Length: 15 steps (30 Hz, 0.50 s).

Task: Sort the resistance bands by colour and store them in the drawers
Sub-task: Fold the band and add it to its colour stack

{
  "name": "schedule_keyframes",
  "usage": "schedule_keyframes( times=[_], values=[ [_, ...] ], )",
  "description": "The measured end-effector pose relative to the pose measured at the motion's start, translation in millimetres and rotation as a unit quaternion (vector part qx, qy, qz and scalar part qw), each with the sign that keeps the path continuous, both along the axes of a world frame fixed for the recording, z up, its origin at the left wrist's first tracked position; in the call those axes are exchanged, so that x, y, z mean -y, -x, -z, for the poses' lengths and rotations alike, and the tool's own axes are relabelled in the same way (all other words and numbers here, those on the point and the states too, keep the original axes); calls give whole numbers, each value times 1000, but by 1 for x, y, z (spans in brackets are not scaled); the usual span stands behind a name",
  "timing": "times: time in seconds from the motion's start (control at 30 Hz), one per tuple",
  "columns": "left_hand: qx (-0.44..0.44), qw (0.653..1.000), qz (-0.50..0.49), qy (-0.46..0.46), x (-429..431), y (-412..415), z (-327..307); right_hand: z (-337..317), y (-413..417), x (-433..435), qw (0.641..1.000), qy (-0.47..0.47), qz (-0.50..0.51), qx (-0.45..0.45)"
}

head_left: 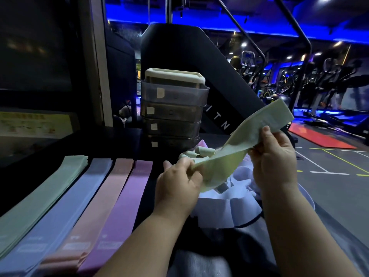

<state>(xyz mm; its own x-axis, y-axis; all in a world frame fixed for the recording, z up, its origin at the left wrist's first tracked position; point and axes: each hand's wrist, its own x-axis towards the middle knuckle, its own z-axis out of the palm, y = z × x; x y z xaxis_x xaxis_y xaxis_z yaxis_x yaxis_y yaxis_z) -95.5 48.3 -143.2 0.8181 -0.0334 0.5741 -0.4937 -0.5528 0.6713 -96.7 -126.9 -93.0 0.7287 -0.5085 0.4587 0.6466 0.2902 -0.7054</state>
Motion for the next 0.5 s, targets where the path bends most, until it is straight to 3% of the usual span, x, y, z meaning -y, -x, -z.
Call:
schedule_keyframes(
  times=[0.23, 0.37, 0.5],
  values=[
    [20, 1000, 20, 12, 1, 2, 0, 4, -7, 10, 999, -26, 28, -33],
    [-35, 997, 42, -45, 4, 2, 5, 3, -7, 17, 997, -71, 21, -37],
    [-79, 992, 41, -92, 3, 3, 5, 7, -10, 21, 997, -46, 34, -60]
  ],
)
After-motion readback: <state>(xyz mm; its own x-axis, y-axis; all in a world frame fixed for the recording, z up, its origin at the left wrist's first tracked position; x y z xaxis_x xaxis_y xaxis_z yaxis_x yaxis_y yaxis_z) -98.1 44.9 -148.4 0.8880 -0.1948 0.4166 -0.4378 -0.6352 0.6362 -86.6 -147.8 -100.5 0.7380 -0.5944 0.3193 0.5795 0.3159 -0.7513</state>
